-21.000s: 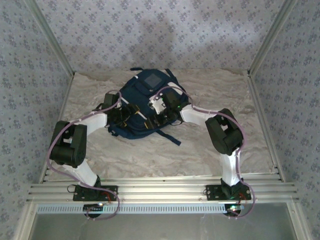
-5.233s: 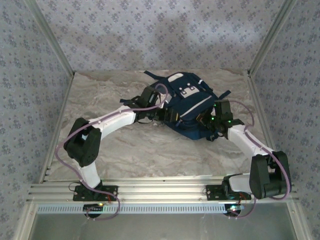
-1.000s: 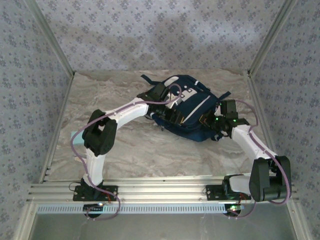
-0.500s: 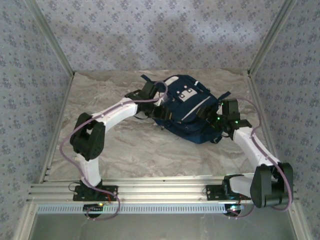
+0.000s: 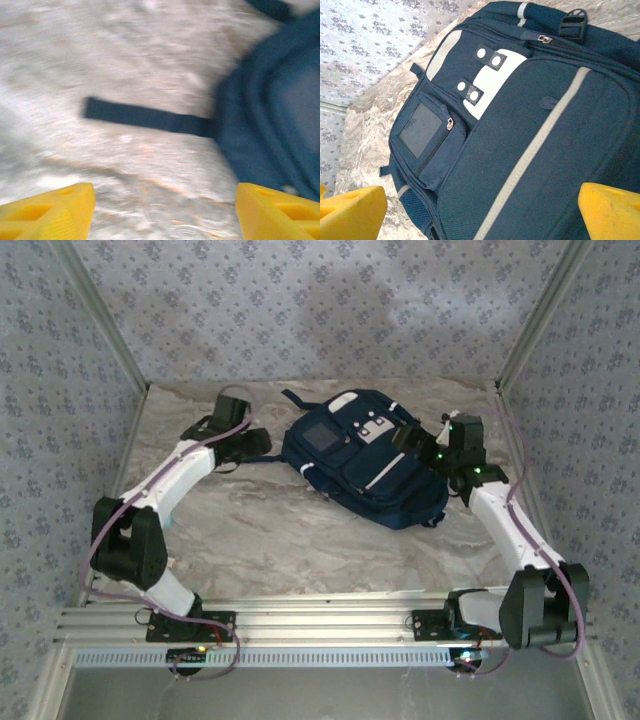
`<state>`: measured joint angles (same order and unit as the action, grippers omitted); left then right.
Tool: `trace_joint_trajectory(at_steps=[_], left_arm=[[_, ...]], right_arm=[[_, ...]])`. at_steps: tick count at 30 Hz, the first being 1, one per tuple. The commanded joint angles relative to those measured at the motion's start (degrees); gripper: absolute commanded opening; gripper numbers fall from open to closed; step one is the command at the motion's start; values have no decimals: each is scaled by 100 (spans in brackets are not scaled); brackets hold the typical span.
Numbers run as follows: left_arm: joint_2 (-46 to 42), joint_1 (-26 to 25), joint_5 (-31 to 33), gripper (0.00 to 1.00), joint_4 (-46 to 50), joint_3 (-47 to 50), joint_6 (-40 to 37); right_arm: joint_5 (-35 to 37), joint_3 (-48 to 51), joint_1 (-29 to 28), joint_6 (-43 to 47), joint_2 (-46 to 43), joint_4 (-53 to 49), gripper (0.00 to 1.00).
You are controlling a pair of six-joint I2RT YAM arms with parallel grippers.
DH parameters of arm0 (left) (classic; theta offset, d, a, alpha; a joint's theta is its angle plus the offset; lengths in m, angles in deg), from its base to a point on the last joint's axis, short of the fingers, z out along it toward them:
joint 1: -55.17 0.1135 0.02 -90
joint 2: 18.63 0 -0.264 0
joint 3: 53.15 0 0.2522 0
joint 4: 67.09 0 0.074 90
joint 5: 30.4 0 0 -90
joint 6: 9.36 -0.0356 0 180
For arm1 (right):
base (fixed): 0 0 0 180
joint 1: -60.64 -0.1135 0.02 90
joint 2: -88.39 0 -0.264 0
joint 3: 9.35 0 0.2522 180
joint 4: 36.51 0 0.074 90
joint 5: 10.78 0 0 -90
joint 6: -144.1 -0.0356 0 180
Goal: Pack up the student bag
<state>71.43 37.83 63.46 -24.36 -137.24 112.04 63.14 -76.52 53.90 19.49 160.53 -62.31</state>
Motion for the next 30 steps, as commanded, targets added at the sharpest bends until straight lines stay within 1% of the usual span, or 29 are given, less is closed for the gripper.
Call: trace_joint_trajectory(at_steps=[1,3,4,6,7,11,14,17,20,23,26,30], left_arm=[[-400,505,640,74,276,485,467],[-541,834,893,77,261,735,499],[-602,1021,1056,80,250,862,530],[-709,1373,1277,83,197,1082,583],[-755,1569,1335,85,157,1208,662],[-983,2259,1283,85,-252,1759,896],[-1026,2750,1187,85,-504,2070,986],[-859,3213,1019,86,-646,2215,991],[-617,3590,912,86,-749,2220,855],[-369,3929,654,86,-918,2219,823],[-33,4233,290,86,-1155,2268,877],[263,4327,17,86,-1331,2286,773]], right_arm=[[-264,-410,-111,257,349,110,100],[-256,-581,-227,345,591,1,100],[-239,-652,-296,371,703,-45,100],[-230,-742,-424,404,878,-86,98],[-204,-779,-503,418,951,-103,97],[-131,-962,-737,485,1248,-270,94],[-208,-1098,-851,530,1426,-395,90],[-205,-1139,-932,536,1496,-454,86],[-37,-1128,-1041,518,1457,-460,85],[116,-1128,-1122,522,1418,-491,85],[147,-1137,-1148,517,1391,-525,86],[194,-1116,-1197,547,1298,-534,86]])
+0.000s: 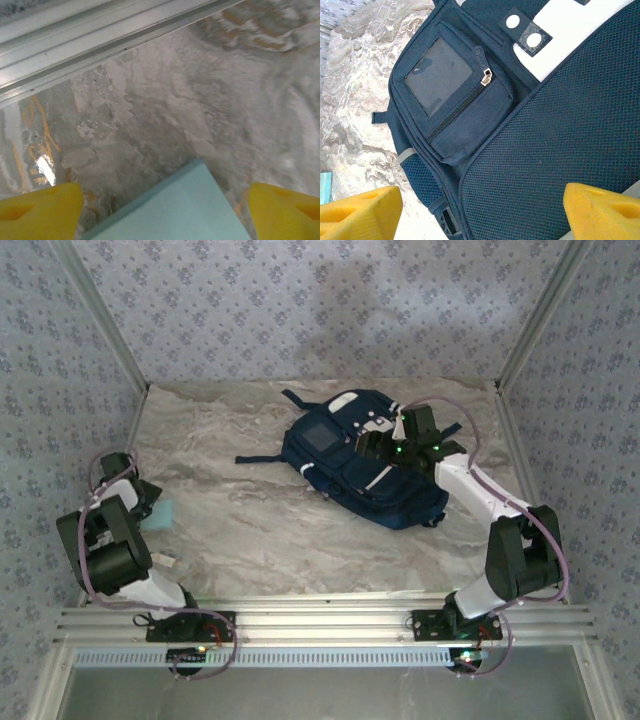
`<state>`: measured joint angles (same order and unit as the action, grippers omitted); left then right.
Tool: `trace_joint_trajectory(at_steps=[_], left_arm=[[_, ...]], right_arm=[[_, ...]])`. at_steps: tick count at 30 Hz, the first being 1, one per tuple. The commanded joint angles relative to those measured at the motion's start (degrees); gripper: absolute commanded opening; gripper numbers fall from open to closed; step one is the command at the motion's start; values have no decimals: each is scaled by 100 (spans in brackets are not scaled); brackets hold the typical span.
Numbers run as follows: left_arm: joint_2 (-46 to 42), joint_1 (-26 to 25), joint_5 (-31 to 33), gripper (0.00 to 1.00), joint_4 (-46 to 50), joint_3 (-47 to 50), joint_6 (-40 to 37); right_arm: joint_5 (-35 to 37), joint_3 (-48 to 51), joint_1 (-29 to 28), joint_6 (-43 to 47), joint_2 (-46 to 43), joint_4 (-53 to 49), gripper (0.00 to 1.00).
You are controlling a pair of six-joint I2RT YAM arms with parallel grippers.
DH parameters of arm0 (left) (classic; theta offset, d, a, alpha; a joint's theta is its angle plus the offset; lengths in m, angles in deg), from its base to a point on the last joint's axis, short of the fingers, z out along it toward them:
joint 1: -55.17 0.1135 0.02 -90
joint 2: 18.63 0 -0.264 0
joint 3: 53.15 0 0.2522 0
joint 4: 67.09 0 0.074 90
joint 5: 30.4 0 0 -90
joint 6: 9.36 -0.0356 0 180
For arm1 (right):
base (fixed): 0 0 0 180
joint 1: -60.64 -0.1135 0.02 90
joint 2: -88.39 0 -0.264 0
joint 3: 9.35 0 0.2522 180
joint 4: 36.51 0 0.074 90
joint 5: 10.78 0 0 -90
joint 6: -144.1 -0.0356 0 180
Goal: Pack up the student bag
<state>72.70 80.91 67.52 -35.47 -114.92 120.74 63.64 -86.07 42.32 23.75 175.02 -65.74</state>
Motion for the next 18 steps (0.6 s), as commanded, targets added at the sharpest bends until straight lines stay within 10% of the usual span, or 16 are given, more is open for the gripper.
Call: trace_joint_trajectory(at_steps=[1,10,18], left_arm=[[197,13,-524,86,-311,82,-120],[781,-153,-2127,77,-796,103,-107],[793,-1590,-2285,72,-178,-95,-72]], right_arm=[[171,-155,-69,151,-179,-190,86],[344,-129,-442,322,-208,5,84],[371,68,-619,241,-137,443,83]])
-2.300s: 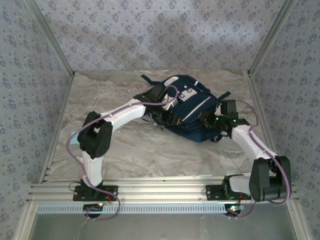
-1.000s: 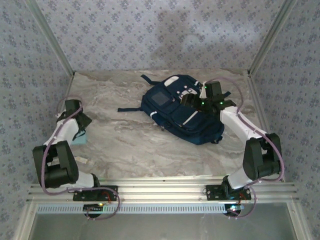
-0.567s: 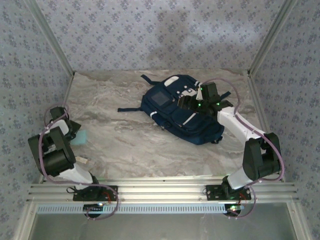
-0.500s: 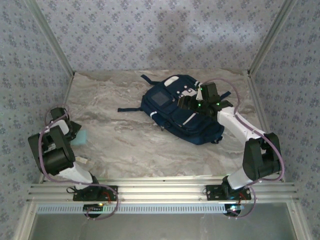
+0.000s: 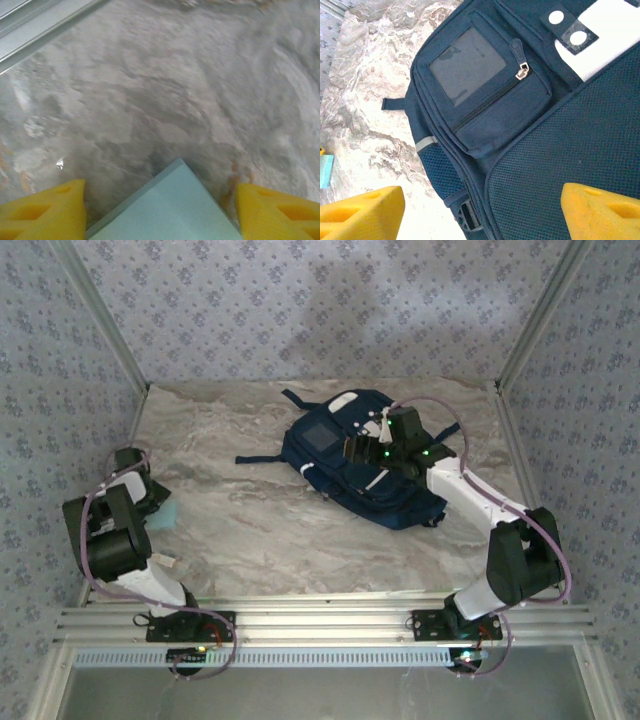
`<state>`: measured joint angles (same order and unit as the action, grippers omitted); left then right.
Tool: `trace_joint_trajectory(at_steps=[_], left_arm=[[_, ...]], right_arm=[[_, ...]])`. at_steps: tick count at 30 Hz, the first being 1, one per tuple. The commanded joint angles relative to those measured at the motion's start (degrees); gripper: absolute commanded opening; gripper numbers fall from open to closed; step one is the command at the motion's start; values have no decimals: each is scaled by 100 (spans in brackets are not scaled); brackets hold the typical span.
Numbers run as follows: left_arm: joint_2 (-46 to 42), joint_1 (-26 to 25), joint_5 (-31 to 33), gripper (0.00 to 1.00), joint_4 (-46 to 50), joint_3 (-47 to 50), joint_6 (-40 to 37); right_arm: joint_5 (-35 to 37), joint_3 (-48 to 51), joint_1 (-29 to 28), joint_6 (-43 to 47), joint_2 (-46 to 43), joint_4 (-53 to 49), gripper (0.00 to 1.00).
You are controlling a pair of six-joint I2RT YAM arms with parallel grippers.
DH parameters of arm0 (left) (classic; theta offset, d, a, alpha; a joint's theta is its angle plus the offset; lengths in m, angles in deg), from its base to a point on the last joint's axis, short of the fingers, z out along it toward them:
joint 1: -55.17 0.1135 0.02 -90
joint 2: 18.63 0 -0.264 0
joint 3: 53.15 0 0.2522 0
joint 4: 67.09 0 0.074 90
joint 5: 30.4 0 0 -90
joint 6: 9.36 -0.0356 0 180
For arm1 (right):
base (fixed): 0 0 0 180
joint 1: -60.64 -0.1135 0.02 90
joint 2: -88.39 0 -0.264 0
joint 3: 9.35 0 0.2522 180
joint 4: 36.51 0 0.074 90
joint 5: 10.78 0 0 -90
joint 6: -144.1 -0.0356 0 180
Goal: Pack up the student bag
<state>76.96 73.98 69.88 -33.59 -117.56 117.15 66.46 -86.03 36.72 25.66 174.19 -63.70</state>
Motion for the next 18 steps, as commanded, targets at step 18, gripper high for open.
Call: trace_joint_trajectory(at_steps=[18], left_arm=[[-36,-3886,-2856,71,-913,-175,2364]], right_arm=[[-770,-246,-1048,-368,1257,831,75]])
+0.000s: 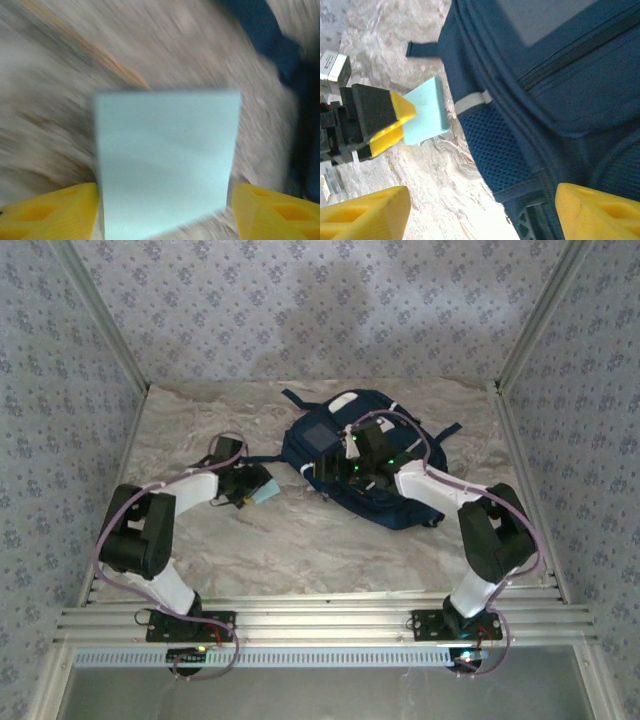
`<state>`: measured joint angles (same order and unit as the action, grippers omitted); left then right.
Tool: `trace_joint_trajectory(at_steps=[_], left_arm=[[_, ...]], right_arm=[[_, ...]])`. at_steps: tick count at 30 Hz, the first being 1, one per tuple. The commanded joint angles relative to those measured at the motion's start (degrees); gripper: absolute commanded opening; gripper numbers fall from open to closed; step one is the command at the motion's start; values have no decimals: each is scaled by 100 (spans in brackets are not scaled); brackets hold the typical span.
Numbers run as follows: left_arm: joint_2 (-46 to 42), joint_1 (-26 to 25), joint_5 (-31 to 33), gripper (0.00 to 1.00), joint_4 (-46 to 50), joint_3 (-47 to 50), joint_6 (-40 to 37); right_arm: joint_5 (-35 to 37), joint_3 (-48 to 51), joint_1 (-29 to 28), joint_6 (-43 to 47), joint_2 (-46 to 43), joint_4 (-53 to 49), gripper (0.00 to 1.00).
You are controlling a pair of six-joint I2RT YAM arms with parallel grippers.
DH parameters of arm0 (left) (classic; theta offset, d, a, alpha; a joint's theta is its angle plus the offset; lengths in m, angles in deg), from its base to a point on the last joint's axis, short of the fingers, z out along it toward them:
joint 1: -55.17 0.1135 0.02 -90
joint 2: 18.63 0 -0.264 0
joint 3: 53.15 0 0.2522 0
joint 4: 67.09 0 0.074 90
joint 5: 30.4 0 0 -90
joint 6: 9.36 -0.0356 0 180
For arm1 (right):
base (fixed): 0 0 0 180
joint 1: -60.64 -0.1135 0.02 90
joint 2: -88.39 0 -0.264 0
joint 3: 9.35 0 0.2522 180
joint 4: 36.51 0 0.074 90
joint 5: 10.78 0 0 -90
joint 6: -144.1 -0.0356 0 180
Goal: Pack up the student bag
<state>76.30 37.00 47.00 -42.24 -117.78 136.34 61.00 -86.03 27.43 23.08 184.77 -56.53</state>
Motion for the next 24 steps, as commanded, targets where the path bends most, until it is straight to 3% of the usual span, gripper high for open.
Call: trace_joint_trajectory(at_steps=[1,7,11,15,18,24], left_arm=[[4,-227,-561,71,15,-217,443],[-614,-107,354,76,1151,-694,-335],[-831,263,736,76,1421,-732,-1069],[-452,680,59,75,1248,-907,-2167],[100,703,-291,73,1391,-1326,-2787],[942,675,-938,68,1077,-1686,-3186]], right_arm=[[-262,-302,-152,-129,274,109,74],[-389,-1090,-320,63,852,-105,70],[-594,-1588,-408,7,1248,-306,66],[-532,-1879,-617,-273,1510,-532,61],[-416,-1883,-801,-625,1639,-497,59],[-253,-1971,-1010,-985,1963,-602,52]])
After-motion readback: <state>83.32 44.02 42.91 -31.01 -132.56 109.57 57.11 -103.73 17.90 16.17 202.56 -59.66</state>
